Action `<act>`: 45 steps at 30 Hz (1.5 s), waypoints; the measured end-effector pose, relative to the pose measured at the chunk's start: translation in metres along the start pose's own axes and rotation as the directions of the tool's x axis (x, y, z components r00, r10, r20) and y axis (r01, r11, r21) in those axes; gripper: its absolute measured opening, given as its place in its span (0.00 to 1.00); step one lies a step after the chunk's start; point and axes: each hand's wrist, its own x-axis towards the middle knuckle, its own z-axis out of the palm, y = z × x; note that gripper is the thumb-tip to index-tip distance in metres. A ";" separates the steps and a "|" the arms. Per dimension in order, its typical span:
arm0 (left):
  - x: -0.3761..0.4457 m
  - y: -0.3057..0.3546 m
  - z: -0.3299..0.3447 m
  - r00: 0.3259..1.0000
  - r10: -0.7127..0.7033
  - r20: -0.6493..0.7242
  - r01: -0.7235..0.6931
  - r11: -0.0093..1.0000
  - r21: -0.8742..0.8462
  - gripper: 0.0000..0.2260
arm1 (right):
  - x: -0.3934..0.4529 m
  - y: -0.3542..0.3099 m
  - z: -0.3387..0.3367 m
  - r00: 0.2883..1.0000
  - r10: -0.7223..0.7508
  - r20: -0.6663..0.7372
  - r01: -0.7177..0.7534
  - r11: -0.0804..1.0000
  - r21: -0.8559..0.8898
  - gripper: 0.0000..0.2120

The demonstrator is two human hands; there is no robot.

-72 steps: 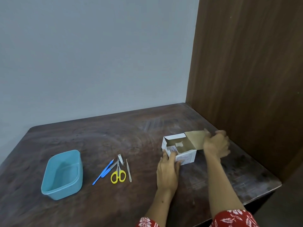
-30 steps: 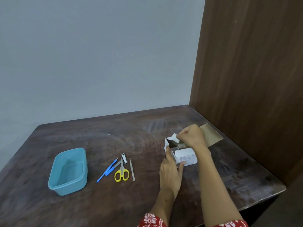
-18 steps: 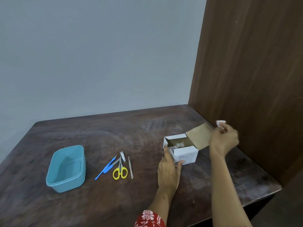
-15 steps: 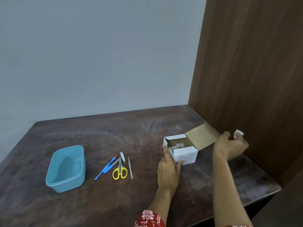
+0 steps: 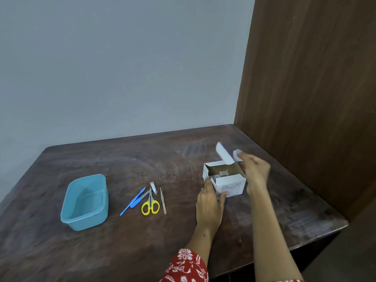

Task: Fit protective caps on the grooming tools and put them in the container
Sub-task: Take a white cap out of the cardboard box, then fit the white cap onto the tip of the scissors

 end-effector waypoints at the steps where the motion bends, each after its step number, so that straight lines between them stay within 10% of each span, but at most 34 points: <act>1: 0.000 0.000 0.000 1.000 -0.001 0.004 0.001 1.000 -0.005 0.30 | -0.002 0.005 0.002 0.996 -0.073 0.048 0.081 0.980 -0.183 0.05; 15: 0.000 -0.003 -0.005 0.999 -0.020 0.037 0.025 0.987 -0.160 0.28 | -0.022 0.023 0.013 0.909 -0.270 0.316 0.414 0.522 -0.745 0.18; 24: -0.035 -0.023 -0.077 0.980 0.187 -0.069 -0.184 0.982 0.046 0.23 | -0.081 0.015 0.046 0.821 -0.494 0.286 0.570 0.678 -0.465 0.08; 33: -0.071 -0.079 -0.151 0.959 0.126 -0.254 -0.080 0.980 0.184 0.23 | -0.143 0.059 0.089 0.818 -0.077 0.571 0.545 0.424 -0.724 0.12; 45: -0.056 -0.096 -0.138 0.942 0.103 -0.319 -0.052 0.985 0.165 0.16 | -0.140 0.102 0.102 0.805 -0.227 0.547 0.592 0.357 -0.723 0.10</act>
